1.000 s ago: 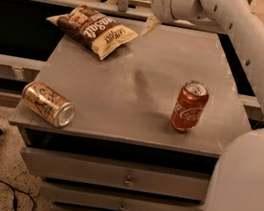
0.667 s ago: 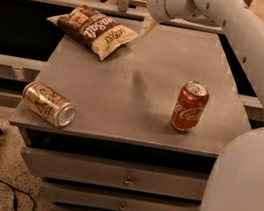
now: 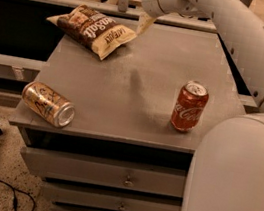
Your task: Move brown chip bag near coke can
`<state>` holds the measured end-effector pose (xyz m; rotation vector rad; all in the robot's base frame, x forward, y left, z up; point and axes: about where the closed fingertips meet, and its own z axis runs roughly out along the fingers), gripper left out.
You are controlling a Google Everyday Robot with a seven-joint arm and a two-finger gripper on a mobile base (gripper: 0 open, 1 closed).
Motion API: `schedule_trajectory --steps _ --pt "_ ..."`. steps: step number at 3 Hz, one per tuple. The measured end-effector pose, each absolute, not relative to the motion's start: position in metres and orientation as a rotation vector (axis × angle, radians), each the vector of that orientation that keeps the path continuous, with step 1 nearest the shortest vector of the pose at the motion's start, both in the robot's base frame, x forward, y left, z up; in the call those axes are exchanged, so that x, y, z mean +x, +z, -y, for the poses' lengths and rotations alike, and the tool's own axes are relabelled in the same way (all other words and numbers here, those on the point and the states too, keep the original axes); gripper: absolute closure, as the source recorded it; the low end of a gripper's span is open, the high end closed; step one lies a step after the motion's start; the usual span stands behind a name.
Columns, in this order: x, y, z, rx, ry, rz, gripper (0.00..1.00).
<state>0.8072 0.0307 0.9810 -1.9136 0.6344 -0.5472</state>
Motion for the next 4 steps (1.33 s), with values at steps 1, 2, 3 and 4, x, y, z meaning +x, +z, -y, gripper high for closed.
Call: schedule_trajectory --steps 1,2,3,4 --pt "0.807 0.975 -0.038 -1.938 -0.523 -0.638 0.0" --pt "0.807 0.964 -0.048 -1.953 -0.48 -0.644 0.0" --pt "0.807 0.958 -0.051 -1.957 -0.461 -0.654 0.0" --pt "0.804 0.95 -0.058 -1.954 -0.426 -0.668 0.0"
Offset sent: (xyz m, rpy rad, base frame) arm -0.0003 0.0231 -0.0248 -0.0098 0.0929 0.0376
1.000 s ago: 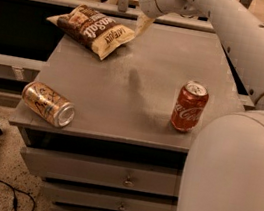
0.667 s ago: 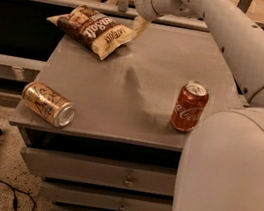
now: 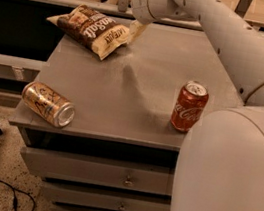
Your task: Move brown chip bag near coke can
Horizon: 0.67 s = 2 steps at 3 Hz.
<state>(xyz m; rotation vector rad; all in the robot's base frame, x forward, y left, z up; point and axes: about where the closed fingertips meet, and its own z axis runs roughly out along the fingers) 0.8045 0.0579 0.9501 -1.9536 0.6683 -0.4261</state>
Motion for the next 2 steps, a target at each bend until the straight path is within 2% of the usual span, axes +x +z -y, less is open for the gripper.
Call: schedule_trajectory --steps 2 --pt "0.8032 0.9401 -0.0713 -1.954 -0.382 -0.685 0.0"
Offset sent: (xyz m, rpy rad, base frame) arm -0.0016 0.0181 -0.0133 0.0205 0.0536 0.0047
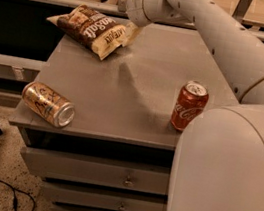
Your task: Move brown chip bag near coke can
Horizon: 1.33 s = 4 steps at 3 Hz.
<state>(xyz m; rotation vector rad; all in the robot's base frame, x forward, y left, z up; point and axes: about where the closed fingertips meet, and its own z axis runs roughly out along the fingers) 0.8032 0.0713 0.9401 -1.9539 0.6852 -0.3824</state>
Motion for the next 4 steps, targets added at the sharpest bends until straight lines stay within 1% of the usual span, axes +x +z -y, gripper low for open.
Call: schedule_trajectory --steps 3,4 --pt "0.809 0.915 -0.097 -2.027 -0.253 -0.608 0.0" --pt "0.806 0.912 -0.101 -2.05 -0.217 -0.58 0.18"
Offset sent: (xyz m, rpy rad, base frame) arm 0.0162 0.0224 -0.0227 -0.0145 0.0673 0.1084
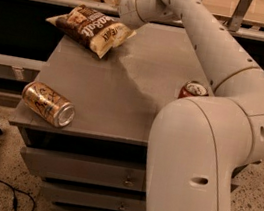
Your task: Move brown chip bag near coke can
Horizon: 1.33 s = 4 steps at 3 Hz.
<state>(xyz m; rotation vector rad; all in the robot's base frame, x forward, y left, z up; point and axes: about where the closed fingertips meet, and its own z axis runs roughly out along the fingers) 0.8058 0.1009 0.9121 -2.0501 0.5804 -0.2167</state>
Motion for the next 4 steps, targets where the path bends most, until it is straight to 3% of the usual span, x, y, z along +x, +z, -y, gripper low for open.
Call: schedule_trajectory --steps 3,4 --pt "0.8037 0.9084 -0.0993 -2.093 -0.167 -0.551 0.87" --pt "0.8045 0.908 -0.098 -2.096 -0.161 -0.554 1.0"
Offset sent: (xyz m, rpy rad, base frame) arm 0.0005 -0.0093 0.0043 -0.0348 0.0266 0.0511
